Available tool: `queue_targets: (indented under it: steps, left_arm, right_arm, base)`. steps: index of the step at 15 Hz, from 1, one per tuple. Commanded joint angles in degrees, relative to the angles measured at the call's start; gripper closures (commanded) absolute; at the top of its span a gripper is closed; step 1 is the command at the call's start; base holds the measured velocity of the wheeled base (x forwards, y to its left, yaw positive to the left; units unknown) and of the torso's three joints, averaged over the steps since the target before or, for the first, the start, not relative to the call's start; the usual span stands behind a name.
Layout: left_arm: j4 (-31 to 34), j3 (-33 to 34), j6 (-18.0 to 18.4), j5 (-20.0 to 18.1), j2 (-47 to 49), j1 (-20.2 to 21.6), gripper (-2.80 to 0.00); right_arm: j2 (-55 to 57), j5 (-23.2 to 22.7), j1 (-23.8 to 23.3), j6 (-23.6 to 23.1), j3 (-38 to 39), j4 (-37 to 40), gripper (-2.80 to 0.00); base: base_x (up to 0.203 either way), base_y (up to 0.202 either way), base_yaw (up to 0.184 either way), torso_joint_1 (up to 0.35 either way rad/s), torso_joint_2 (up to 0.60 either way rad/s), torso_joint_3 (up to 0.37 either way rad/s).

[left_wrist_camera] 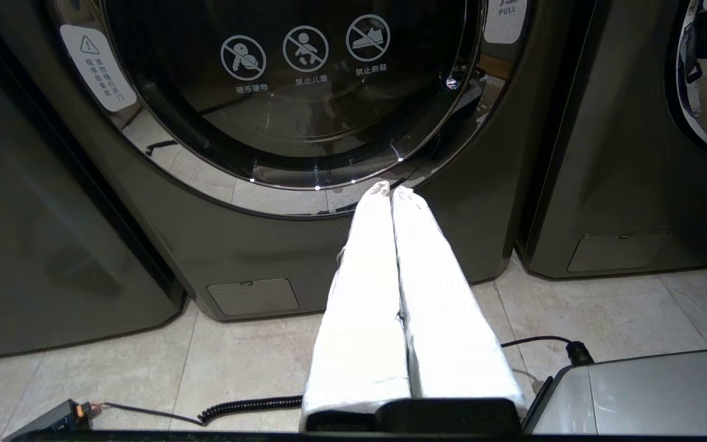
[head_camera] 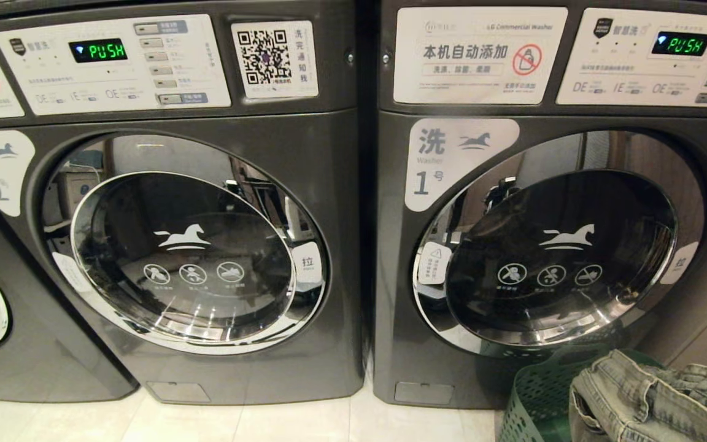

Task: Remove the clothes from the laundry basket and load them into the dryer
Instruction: Put the clothes in the dryer

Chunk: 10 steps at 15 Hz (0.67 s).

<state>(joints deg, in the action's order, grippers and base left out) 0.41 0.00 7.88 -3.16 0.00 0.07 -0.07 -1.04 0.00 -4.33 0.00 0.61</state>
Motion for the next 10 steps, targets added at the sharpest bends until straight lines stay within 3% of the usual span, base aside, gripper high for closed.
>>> queue_targets:
  steps: [1, 7, 10]
  left_arm:
    - [0.02, 0.00, 0.04, -0.01, -0.09, 0.01, 0.00]
    - [0.02, 0.00, -0.22, 0.08, -0.09, 0.01, 0.00]
    - [0.02, 0.00, -0.19, 0.08, -0.09, 0.01, 0.00]
  right_arm:
    - [-0.01, -0.02, 0.00, 0.03, 0.00, 0.00, 0.00]
    - [-0.01, -0.02, 0.00, 0.03, 0.00, 0.00, 0.00]
    - [-0.01, -0.02, 0.00, 0.03, 0.00, 0.00, 0.00]
  base:
    - [0.000, 0.000, 0.000, 0.007, 0.00, 0.235]
    - [0.000, 0.000, 0.000, 0.000, 0.00, 0.197]
    - [0.000, 0.000, 0.000, -0.002, 0.00, 0.069]
